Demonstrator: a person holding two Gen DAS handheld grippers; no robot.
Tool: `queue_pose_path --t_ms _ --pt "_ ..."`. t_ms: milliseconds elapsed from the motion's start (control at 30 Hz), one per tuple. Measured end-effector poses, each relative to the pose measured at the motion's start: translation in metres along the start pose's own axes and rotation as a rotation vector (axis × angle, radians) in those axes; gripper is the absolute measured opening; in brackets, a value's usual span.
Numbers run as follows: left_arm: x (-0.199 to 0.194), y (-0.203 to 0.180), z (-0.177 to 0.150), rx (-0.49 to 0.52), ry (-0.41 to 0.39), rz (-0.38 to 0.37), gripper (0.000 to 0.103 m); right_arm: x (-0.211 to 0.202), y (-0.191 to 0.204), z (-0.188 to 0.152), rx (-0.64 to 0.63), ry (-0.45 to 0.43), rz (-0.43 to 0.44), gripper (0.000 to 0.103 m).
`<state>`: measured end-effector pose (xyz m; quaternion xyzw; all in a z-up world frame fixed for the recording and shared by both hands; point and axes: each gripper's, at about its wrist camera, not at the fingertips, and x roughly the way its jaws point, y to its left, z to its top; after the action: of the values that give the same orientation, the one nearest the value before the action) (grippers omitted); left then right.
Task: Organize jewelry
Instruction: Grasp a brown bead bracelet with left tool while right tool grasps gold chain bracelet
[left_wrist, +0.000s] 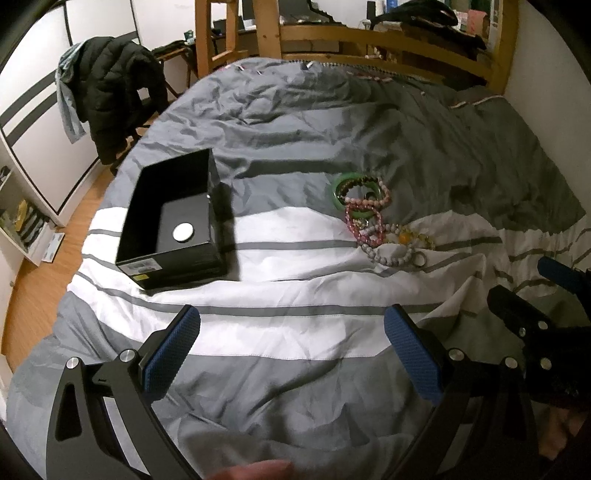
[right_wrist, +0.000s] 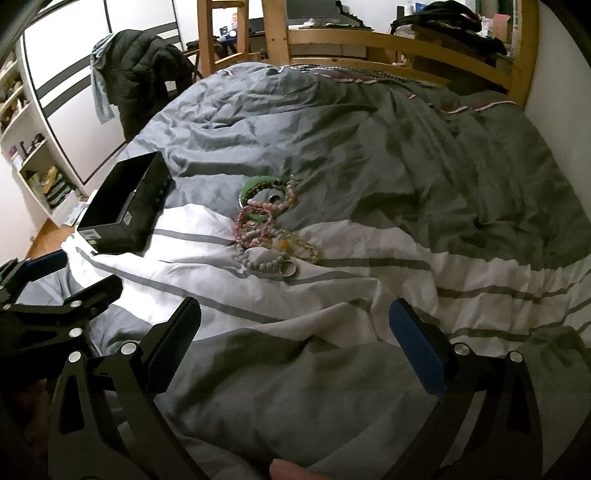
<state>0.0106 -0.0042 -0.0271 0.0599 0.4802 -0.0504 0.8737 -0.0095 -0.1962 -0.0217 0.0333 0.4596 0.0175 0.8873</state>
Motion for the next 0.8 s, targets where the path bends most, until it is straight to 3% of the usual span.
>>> queue_pose_path --t_ms 400,800 --pt "0.026 -0.009 0.025 0.031 -0.023 -0.052 0.098 0.041 -0.015 0.0 0.016 0.044 0.047 0.1" --pt "0.097 -0.027 0.091 0.07 -0.011 -0.149 0.098 0.097 -0.028 0.015 0.068 0.08 0.097 0.096"
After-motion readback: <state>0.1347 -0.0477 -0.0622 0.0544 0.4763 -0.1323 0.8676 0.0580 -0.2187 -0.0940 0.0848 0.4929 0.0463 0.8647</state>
